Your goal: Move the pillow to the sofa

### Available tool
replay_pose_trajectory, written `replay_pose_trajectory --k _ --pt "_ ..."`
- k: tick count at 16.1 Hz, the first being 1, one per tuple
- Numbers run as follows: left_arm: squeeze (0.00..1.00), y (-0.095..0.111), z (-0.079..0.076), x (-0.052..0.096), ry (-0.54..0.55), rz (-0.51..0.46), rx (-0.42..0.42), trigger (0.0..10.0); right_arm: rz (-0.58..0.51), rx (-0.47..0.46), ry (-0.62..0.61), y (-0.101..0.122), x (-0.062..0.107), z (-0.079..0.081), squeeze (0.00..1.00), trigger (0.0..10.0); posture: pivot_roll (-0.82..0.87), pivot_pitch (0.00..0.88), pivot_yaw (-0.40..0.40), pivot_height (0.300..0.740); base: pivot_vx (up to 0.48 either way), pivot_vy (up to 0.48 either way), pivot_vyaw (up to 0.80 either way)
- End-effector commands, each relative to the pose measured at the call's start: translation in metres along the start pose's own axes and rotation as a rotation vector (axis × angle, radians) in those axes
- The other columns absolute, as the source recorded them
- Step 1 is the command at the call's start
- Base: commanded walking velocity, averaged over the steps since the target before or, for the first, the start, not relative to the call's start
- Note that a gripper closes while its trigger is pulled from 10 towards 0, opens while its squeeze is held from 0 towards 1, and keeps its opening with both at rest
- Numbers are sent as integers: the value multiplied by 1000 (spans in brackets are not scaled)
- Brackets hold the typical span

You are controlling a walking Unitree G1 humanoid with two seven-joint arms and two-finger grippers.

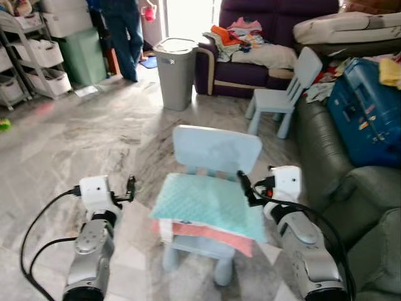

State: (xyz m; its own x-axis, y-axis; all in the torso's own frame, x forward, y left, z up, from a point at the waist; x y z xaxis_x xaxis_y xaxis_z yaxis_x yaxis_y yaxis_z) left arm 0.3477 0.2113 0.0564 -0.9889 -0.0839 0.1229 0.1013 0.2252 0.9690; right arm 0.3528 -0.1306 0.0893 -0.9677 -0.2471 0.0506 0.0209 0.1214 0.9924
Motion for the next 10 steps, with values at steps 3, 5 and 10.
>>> replay_pose_trajectory --k 3,5,10 --pt "0 -2 -8 0 -21 12 -12 10000 -4 14 -31 3 4 -10 0 10000 4 7 -8 740 0 0 0" --pt "0 0 -9 -3 -27 17 -27 10000 -3 12 -33 3 5 -10 0 10000 4 10 -7 740 0 0 0" --pt "0 9 -11 -6 -77 5 10 10000 -1 7 -40 2 5 -9 0 10000 5 16 7 740 60 0 0"
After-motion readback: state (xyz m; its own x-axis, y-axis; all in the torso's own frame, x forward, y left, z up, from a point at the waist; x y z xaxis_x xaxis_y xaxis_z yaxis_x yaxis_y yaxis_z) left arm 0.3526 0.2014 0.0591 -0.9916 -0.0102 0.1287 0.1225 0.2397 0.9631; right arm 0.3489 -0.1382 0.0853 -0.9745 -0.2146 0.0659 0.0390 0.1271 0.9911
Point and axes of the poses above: a point about 5 cm out from each wrist's last joint towards the gripper, its own x axis pointing back from the gripper into the wrist, its own y axis along the axis of the wrist's last joint, z = x × y, the point moved 6 cm from there along -x, pointing out of the wrist towards the gripper, and after that the axes turned 7 degrees about x, right-handed, at the moved point
